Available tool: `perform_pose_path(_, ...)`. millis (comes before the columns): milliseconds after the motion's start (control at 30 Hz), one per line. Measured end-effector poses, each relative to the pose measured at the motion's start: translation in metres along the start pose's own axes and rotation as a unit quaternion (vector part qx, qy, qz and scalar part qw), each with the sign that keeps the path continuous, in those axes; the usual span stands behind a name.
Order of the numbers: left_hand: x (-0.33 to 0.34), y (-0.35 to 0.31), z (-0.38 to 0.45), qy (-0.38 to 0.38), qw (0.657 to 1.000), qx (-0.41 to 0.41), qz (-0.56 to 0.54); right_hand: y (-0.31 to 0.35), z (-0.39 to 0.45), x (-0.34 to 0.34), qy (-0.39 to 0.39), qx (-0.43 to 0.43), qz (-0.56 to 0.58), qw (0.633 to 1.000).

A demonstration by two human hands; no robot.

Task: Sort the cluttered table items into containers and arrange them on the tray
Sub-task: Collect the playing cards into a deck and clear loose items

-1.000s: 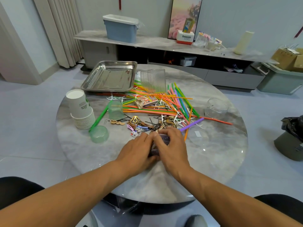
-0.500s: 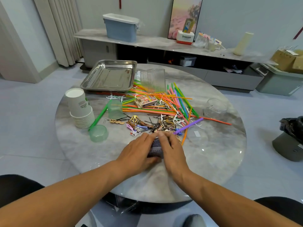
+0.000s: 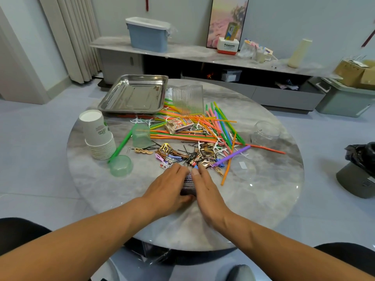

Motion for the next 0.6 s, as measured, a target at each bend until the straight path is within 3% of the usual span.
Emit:
perform_pose_path(100,-0.002,0.002,0.001,0.01,1.0,-0.017,0.016,0.0,-0.002,0.005,0.039,0.0,0.011,0.999)
perform_pose_path(200,-0.015,0.015,0.003,-0.029,0.996,-0.076,-0.03,0.004,0.0,-0.003,0.022,-0.024,0.018,0.999)
perform_pose_path(267,-0.022,0.026,0.004,-0.058,0.979,-0.13,-0.149,0.009,0.006,-0.018,-0.016,-0.031,0.017,0.999)
perform_pose_path(367,-0.025,0.02,0.008,-0.086,0.917,-0.138,-0.363,0.025,0.011,-0.028,-0.01,-0.038,0.076,0.996)
perform_pose_path(433,-0.026,0.012,0.01,-0.076,0.894,-0.143,-0.417,0.042,0.012,-0.033,-0.009,-0.061,0.077,0.995)
perform_pose_path(500,-0.022,0.005,0.014,-0.026,0.894,-0.163,-0.416,0.063,0.014,-0.048,-0.04,-0.104,-0.012,0.994)
perform_pose_path(600,-0.021,0.011,0.016,0.046,0.926,-0.2,-0.316,0.083,0.021,-0.065,-0.048,-0.138,-0.237,0.96)
Point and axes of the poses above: each hand's wrist, its own z-axis towards the middle knuckle, its own x-axis out of the palm, y = z × x, the point moved 10 cm from there along z, towards the middle knuckle, and after that the axes turned 13 degrees about -z, right-handed, at the moved point
